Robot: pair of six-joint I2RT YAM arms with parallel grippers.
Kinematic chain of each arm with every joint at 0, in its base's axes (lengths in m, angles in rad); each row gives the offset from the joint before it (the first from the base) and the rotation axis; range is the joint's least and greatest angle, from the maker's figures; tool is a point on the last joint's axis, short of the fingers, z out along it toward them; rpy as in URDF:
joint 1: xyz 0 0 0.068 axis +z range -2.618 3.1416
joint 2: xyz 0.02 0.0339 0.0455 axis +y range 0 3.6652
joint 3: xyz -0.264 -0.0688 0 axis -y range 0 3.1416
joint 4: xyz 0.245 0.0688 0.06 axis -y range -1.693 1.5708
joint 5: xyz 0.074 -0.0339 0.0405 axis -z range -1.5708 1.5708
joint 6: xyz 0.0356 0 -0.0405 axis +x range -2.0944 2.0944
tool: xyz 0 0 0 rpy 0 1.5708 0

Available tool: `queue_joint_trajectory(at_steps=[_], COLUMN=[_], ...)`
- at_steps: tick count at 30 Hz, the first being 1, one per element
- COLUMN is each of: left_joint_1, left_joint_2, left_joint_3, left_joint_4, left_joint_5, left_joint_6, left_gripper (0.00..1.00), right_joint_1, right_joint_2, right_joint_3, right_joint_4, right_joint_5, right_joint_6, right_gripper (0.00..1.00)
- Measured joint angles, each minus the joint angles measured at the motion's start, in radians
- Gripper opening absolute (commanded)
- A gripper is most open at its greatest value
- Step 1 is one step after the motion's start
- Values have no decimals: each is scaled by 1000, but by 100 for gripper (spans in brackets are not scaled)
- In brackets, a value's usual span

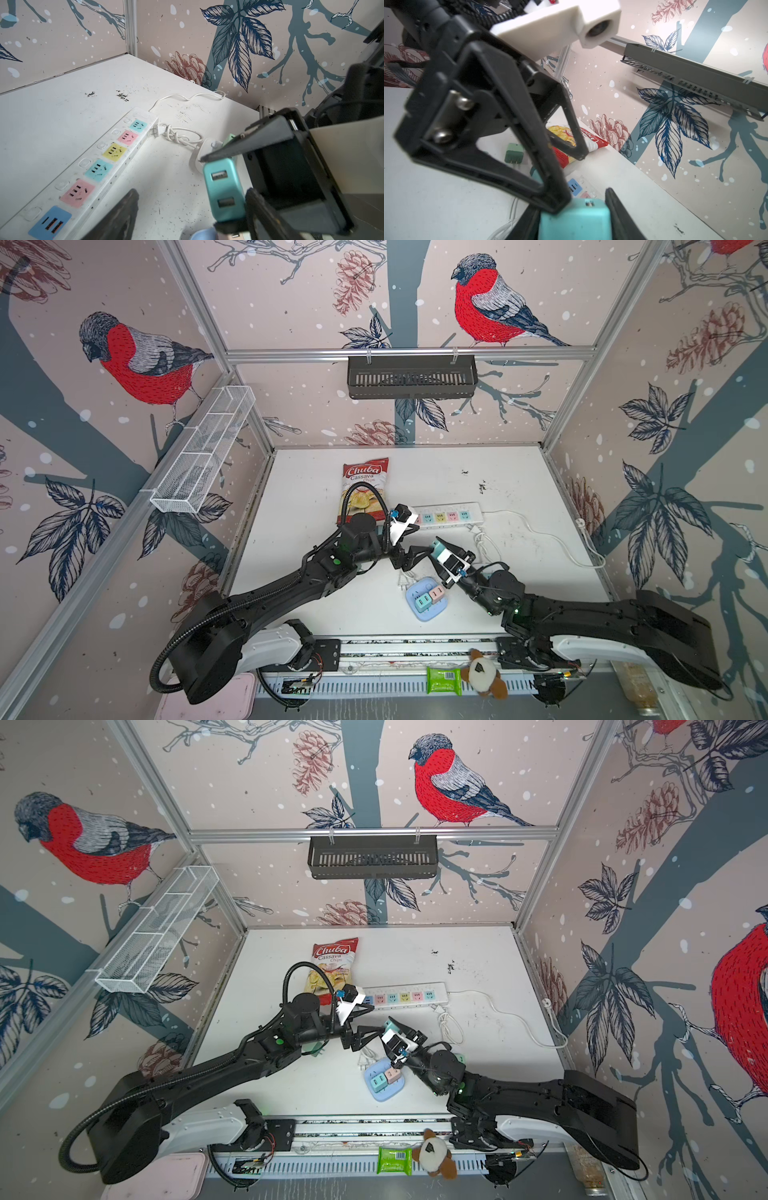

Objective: Insert the plug
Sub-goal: 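Grasp the teal charger with the left gripper from the right gripper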

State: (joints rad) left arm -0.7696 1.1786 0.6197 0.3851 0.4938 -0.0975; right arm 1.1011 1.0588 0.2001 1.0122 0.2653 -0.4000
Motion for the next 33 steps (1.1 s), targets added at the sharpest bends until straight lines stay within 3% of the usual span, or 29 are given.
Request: queue_joint_trajectory(at_steps=[6, 22, 30, 33], left_joint_1=[0, -6, -11, -13], left_joint_2=[5, 116, 151, 162], left_joint_3=[6, 91, 118, 126], left_joint_4=[-1, -55, -56, -64], left_joint_5=[2, 126, 188, 195], left_joint_6=[2, 16, 26, 18], left_gripper=[79, 63, 42, 24], right_joint_1=[-45, -70, -70, -70], right_joint_2=[-5, -7, -19, -22], right_joint_3=[59, 23, 35, 36], right_joint_4=[-109, -71, -108, -117], right_joint_5=[-131, -193, -217, -218], right_joint_6=[-108, -180, -181, -199], right_gripper=[1, 1, 1, 1])
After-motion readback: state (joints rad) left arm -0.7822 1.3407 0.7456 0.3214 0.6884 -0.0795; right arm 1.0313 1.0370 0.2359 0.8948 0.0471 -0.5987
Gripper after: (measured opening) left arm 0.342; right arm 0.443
